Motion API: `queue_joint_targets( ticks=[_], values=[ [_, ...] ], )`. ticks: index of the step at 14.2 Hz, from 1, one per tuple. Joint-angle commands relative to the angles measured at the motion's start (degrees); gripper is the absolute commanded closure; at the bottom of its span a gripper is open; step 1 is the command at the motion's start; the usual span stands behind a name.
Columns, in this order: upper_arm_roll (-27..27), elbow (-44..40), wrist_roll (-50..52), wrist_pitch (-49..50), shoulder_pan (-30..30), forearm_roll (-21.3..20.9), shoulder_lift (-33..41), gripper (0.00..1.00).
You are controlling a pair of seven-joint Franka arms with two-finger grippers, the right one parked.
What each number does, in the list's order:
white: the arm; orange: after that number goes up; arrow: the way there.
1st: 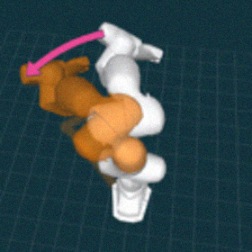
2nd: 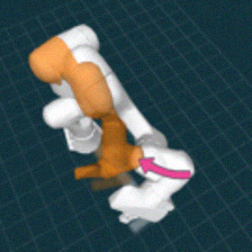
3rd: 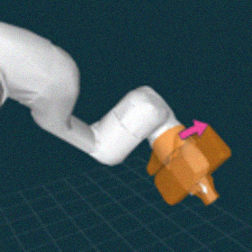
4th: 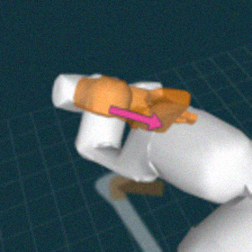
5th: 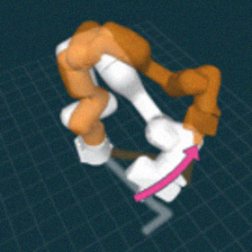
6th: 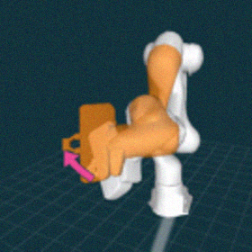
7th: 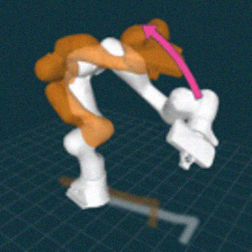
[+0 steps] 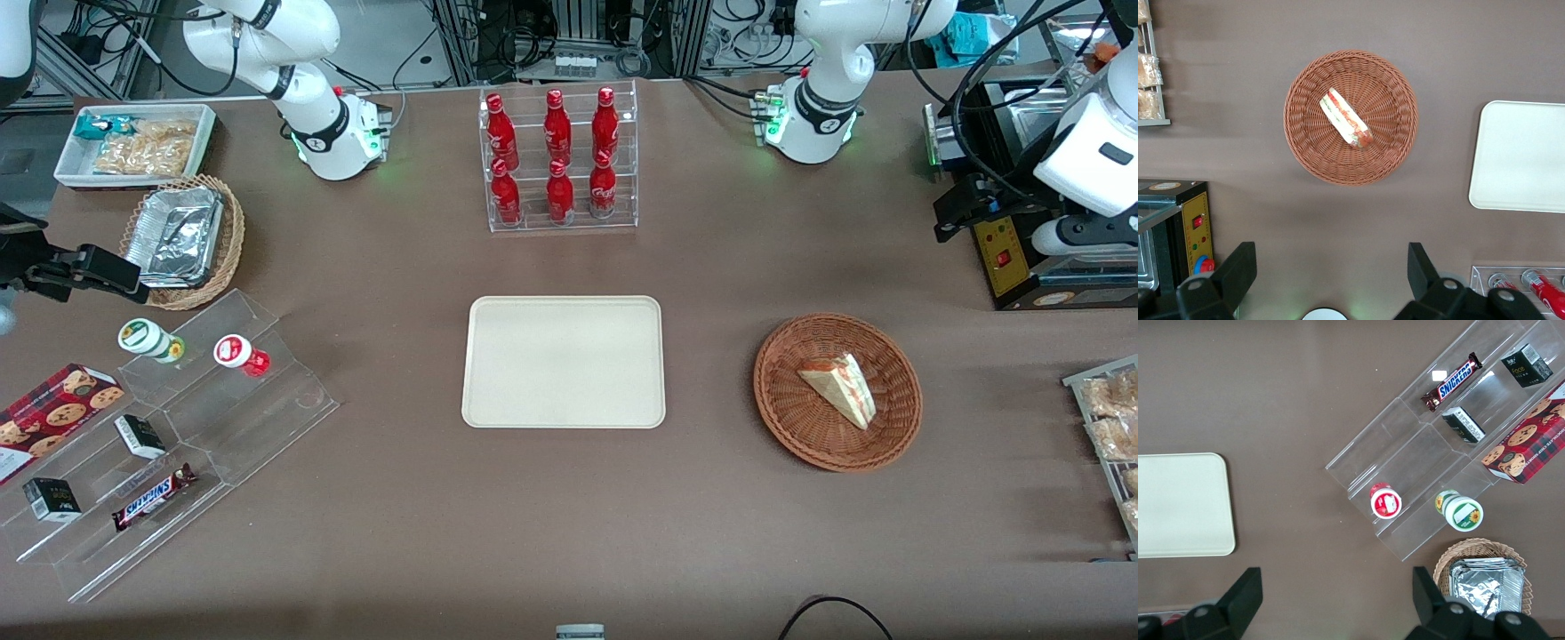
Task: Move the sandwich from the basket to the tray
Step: 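Move the left gripper down over the wrapped sandwich in the wicker basket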
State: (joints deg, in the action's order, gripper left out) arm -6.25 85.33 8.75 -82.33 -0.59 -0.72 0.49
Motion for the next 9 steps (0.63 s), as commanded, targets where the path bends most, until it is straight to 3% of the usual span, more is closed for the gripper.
queue_joint_targets(
  ticks=[1,6,9],
  values=[
    [-0.3,-0.3,-0.9,0.2,0.7,0.5,0.3,0.0],
    [0.5,0.1,-0.1,-0.1,1.1,0.5,-0.2,0.0],
    [0.8,2.5,8.8,-0.6,1.2,0.1,-3.5,0.0]
  ],
)
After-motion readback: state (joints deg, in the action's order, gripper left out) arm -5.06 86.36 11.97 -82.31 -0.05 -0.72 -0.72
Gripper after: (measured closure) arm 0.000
